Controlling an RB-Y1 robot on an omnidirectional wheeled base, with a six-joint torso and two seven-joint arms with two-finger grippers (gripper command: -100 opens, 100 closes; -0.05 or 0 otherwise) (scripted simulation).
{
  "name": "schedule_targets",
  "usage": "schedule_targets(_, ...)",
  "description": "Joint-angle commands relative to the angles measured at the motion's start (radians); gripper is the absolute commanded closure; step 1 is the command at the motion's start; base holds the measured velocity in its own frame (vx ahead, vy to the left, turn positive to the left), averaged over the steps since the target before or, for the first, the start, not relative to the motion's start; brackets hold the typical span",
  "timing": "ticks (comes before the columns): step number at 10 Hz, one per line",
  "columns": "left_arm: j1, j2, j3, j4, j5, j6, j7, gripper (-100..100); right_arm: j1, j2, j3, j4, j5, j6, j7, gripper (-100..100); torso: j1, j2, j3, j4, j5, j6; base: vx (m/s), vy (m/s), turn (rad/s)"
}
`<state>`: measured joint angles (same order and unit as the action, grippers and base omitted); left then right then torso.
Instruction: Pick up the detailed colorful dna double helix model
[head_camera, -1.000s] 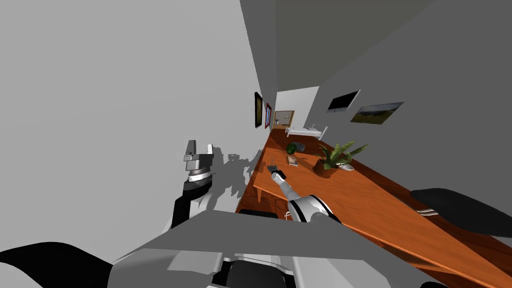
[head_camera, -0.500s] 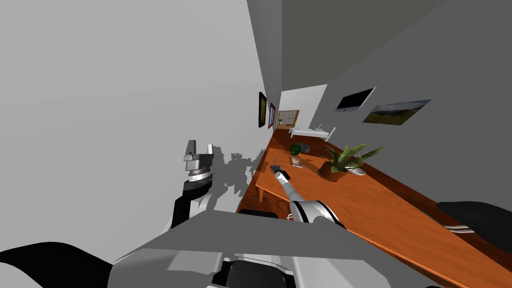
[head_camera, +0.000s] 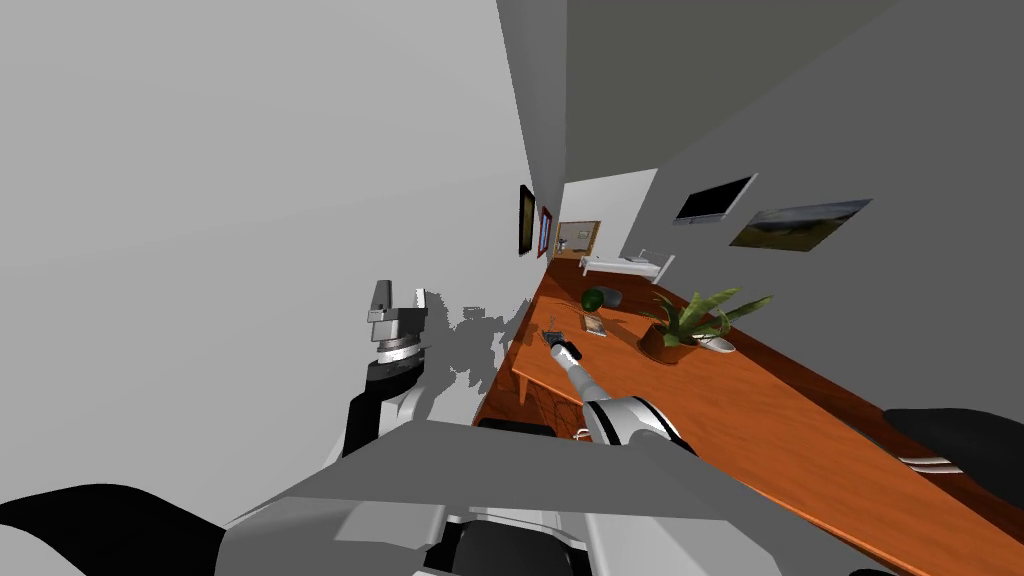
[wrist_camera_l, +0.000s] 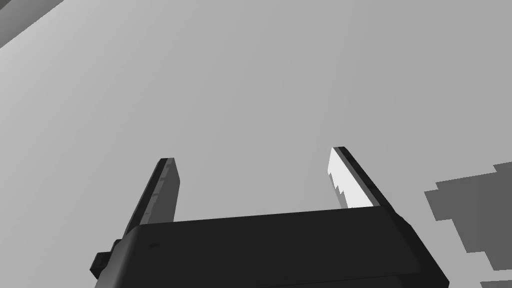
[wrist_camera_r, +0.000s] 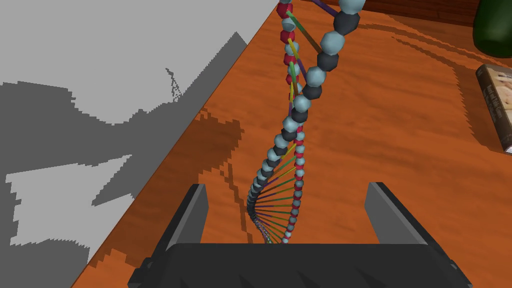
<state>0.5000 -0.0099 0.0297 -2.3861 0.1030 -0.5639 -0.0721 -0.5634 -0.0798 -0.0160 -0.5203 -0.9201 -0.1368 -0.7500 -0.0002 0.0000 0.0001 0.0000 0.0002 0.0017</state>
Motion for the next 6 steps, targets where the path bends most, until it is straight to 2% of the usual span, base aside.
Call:
schedule_targets(1,0.0,0.0,0.0,0.0,0.0,0.0,0.0,0,0.0,-0.033,0.015,0.015,-0.009,-0.01,-0.042,-100,0.0,0.0,0.0,0.0,0.0,0.0,-0.014,0.015,0.19)
schedule_targets(2,0.0,0.0,0.0,0.0,0.0,0.0,0.0,0,0.0,-0.033,0.015,0.015,-0.009,-0.01,-0.042,-100,0.001,0.001,0.0,0.0,0.0,0.0,-0.018,0.011,0.149)
schedule_targets(4,0.0,0.0,0.0,0.0,0.0,0.0,0.0,0,0.0,-0.033,0.015,0.015,-0.009,-0.01,-0.042,-100,0.0,0.001,0.0,0.0,0.0,0.0,-0.005,0.004,-0.008)
schedule_targets(5,0.0,0.0,0.0,0.0,0.0,0.0,0.0,0,0.007,-0.062,0.014,0.017,-0.017,-0.014,-0.062,-100,0.0,0.0,0.0,0.0,0.0,0.0,-0.01,0.014,0.204)
schedule_targets(6,0.0,0.0,0.0,0.0,0.0,0.0,0.0,0,0.007,-0.062,-0.005,0.017,-0.017,-0.014,-0.039,-100,0.001,0.001,0.001,0.0,0.0,0.0,-0.014,0.012,0.133)
